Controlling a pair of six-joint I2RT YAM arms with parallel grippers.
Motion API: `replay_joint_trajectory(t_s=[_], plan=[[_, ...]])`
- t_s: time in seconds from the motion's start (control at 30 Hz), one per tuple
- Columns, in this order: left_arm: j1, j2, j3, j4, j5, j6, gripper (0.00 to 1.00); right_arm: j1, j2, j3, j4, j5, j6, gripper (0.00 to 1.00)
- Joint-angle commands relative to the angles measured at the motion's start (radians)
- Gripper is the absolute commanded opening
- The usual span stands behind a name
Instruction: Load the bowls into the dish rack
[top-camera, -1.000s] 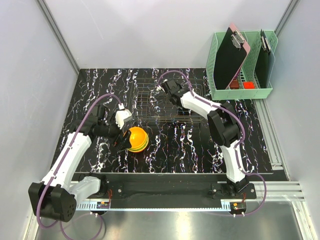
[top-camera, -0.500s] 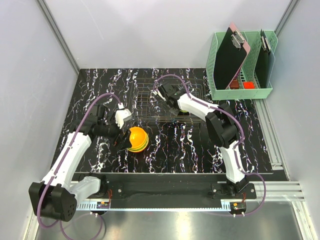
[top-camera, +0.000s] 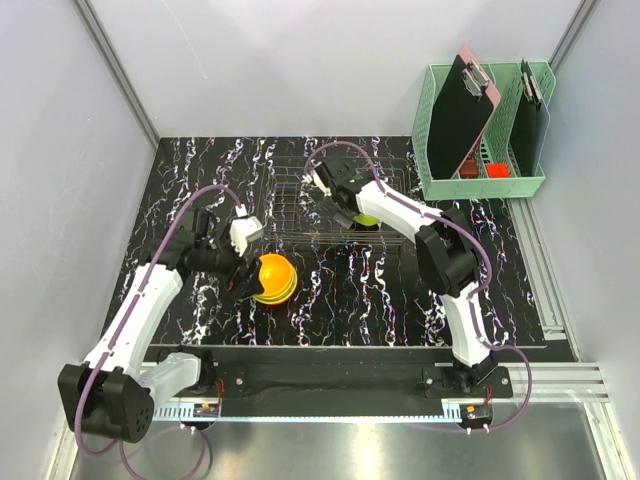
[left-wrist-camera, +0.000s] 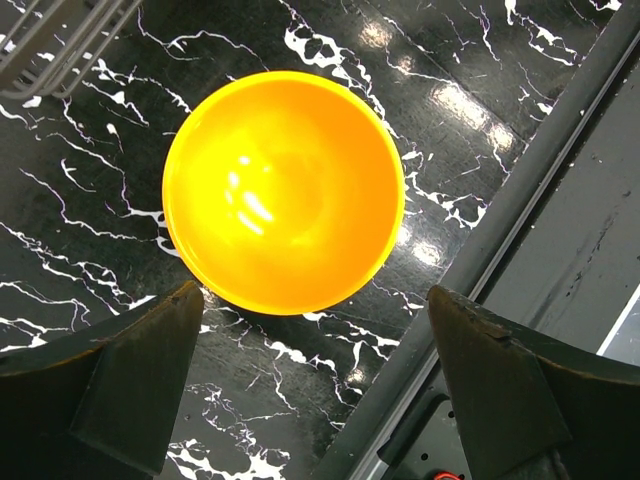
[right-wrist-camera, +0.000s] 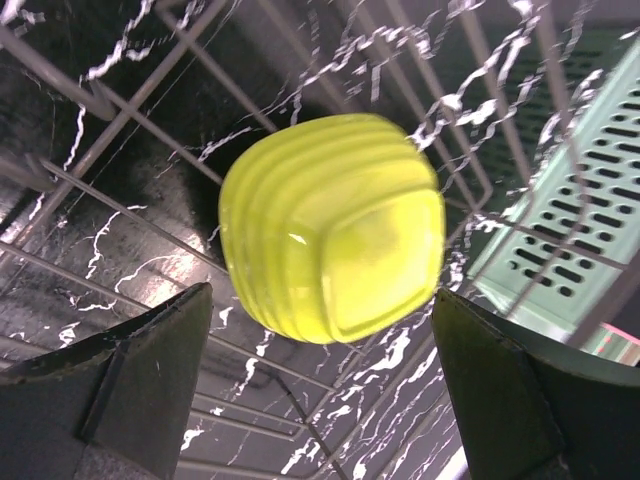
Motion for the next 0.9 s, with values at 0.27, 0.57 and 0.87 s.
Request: replay_joint_trajectory(t_s=[0.27,0.57,0.87], plan=[[0.006,0.131,0.013,0.190,-0.047,-0.043,0.99,-0.005,-0.171,0.050,0.007,0.074,-0.013,0.96],[0.007,0.220,0.019,0.273,-0.110,-0.037,0.97,-0.042,-0.217,0.041,0.007,0.064,-0.011,0.96],[0.009,0.278,0.017,0.275,-0.116,-0.031,0.60,-0.098,-0.194,0.010,0.013,0.077,0.001,0.96]])
